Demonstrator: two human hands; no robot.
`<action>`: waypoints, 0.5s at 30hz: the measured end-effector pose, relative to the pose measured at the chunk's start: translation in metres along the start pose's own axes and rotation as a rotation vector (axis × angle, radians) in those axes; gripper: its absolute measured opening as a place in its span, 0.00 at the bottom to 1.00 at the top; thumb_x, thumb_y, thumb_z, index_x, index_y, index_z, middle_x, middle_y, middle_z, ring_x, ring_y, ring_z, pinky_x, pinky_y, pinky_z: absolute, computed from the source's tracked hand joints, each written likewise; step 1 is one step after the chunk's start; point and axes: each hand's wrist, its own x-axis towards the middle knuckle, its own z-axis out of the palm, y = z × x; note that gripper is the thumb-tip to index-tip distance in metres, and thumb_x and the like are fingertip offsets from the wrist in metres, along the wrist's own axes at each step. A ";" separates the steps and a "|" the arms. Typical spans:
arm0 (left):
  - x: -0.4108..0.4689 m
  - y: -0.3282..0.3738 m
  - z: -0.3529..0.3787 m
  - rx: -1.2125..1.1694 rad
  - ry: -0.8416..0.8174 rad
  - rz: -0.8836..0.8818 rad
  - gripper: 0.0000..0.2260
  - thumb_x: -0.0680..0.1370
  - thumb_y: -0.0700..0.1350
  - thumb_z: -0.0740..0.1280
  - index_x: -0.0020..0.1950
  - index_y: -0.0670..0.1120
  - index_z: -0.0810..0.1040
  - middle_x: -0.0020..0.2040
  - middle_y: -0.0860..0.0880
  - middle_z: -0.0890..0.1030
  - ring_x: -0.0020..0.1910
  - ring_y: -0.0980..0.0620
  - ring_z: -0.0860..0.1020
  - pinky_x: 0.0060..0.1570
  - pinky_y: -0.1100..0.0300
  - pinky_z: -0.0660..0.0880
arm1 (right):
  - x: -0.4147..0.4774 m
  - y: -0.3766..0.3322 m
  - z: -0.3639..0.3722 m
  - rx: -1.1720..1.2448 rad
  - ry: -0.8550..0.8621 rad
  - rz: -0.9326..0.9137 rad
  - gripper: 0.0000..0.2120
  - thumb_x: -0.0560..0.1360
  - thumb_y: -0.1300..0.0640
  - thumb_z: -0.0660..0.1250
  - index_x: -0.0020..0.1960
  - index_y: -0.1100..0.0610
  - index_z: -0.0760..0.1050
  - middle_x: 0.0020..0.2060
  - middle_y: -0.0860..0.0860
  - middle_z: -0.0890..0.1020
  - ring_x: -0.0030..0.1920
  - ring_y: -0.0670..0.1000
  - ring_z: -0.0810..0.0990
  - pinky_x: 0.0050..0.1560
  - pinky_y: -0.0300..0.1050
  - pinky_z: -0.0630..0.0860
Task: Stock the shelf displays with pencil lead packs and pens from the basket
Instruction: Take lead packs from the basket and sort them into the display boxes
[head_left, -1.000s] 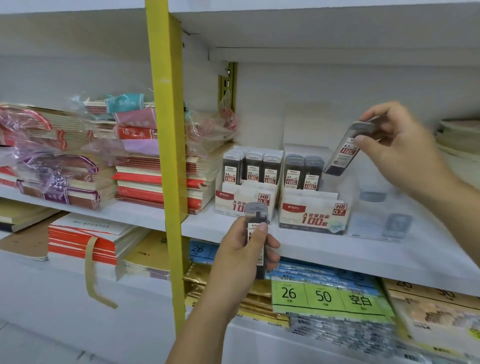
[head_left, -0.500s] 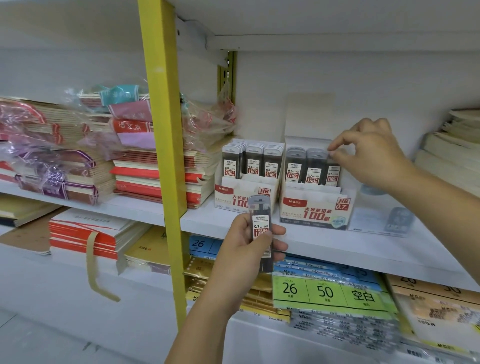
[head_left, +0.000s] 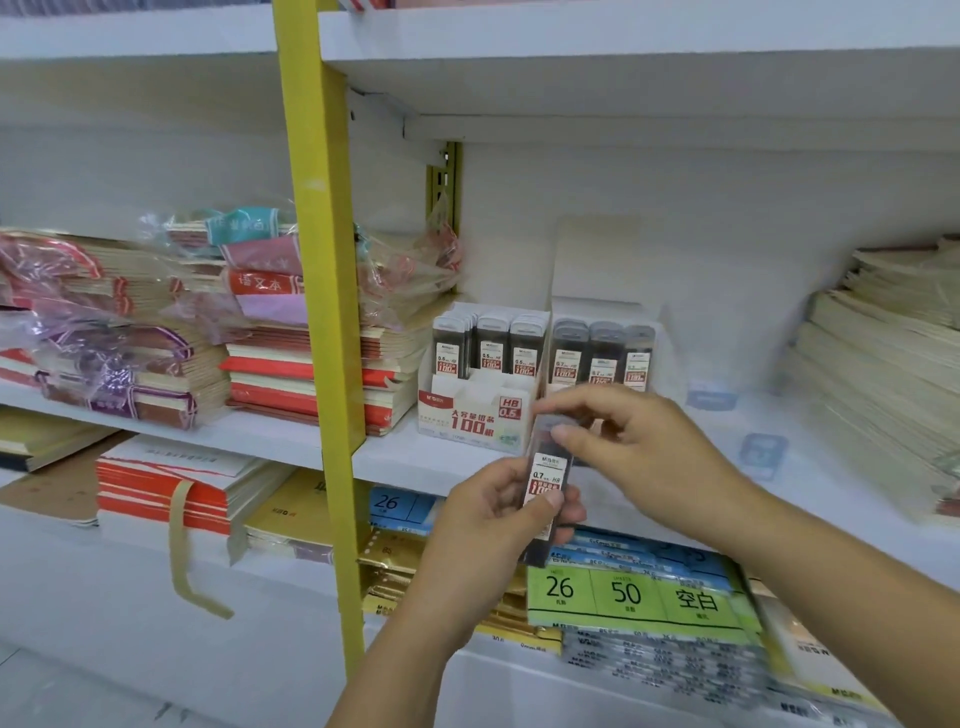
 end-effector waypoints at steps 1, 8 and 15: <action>0.001 0.001 0.002 0.008 0.024 0.011 0.06 0.80 0.42 0.69 0.54 0.50 0.83 0.46 0.49 0.88 0.44 0.53 0.85 0.41 0.65 0.80 | 0.000 0.001 -0.008 0.055 0.046 0.013 0.11 0.76 0.56 0.69 0.52 0.40 0.80 0.45 0.42 0.84 0.47 0.40 0.81 0.50 0.42 0.78; 0.038 0.014 0.002 0.974 0.335 0.572 0.18 0.78 0.50 0.72 0.67 0.54 0.78 0.66 0.55 0.76 0.68 0.55 0.70 0.69 0.60 0.65 | 0.037 0.025 -0.102 -0.068 0.474 -0.044 0.13 0.75 0.59 0.71 0.45 0.41 0.75 0.38 0.41 0.82 0.40 0.40 0.79 0.50 0.38 0.75; 0.063 0.009 0.003 1.289 0.180 0.553 0.22 0.81 0.52 0.65 0.75 0.57 0.69 0.77 0.49 0.68 0.79 0.46 0.59 0.78 0.45 0.43 | 0.069 0.042 -0.098 -0.553 0.259 -0.096 0.06 0.74 0.61 0.72 0.48 0.51 0.80 0.40 0.43 0.77 0.40 0.42 0.76 0.44 0.27 0.67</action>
